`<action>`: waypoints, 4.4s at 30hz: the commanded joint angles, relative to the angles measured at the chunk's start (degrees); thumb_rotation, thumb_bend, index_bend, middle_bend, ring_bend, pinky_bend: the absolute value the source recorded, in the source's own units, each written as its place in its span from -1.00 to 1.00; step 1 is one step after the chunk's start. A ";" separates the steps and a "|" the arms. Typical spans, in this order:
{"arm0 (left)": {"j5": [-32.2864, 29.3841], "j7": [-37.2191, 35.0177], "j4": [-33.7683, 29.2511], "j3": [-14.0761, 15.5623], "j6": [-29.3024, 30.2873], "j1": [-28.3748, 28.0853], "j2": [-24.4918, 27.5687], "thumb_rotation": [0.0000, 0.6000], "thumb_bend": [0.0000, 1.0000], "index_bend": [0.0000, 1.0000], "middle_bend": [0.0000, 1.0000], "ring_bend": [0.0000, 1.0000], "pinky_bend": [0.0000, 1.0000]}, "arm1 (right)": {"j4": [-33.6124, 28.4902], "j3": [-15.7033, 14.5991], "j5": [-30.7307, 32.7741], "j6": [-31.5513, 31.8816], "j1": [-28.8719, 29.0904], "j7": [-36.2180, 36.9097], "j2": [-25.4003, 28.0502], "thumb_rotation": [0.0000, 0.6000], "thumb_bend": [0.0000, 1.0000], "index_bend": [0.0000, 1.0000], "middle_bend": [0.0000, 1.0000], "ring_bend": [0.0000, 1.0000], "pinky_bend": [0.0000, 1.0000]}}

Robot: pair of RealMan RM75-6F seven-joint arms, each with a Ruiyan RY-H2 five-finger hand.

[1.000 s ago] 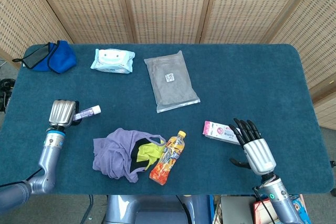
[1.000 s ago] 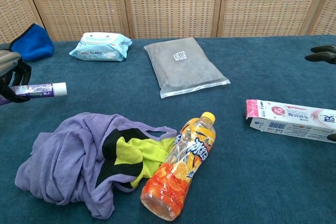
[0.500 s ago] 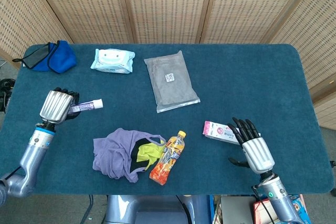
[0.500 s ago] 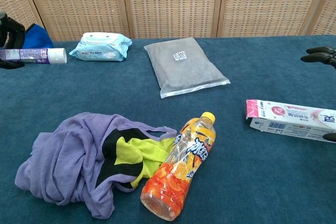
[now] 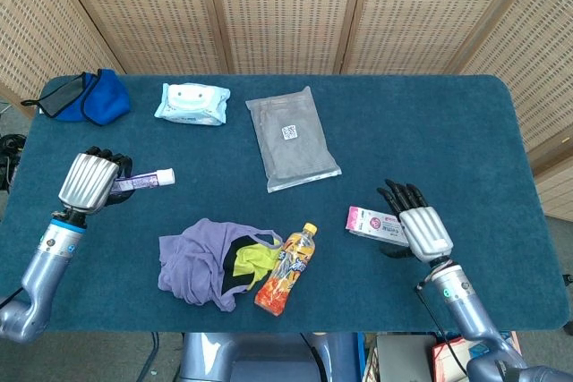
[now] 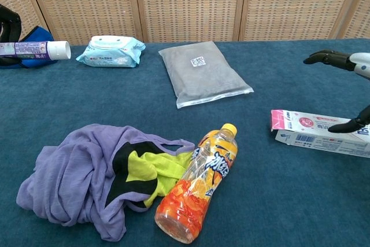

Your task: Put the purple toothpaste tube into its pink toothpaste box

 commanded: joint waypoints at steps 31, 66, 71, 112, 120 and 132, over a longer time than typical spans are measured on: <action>0.57 -1.11 -0.07 -1.21 -1.01 0.90 0.75 1.00 -0.46 0.77 0.31 0.11 0.00 | 13.85 -1.59 8.14 -6.96 2.19 4.06 -6.29 1.00 -0.87 -0.58 -0.97 -1.00 -1.00; 1.12 -3.21 1.19 -1.66 -0.99 1.56 0.62 1.00 -0.46 0.77 0.31 0.11 0.00 | 21.16 -1.23 5.96 -4.78 1.65 9.58 -10.85 1.00 -0.87 0.05 -0.07 -0.30 -0.15; 1.33 -3.55 1.16 -1.81 -0.75 1.57 0.69 1.00 -0.46 0.77 0.31 0.11 0.00 | 20.88 -1.00 4.56 -2.83 1.51 10.10 -10.91 1.00 -0.87 0.13 0.03 -0.19 0.00; -4.33 11.77 -28.89 -3.36 -17.92 -7.06 19.07 1.00 -0.45 0.77 0.31 0.11 0.00 | -3.57 3.38 -0.70 1.44 7.71 4.37 -8.29 1.00 -0.87 0.18 0.08 -0.11 0.04; -6.69 14.86 -31.28 -3.30 -18.77 -7.86 19.32 1.00 -0.45 0.77 0.31 0.11 0.00 | -3.79 4.43 0.49 0.87 9.53 1.52 -10.38 1.00 -0.87 0.18 0.08 -0.11 0.04; -6.20 14.33 -32.22 -2.67 -18.68 -8.33 18.55 1.00 -0.45 0.77 0.31 0.11 0.00 | -4.58 6.99 5.26 -0.10 11.77 -1.70 -12.26 1.00 -0.87 0.18 0.08 -0.11 0.04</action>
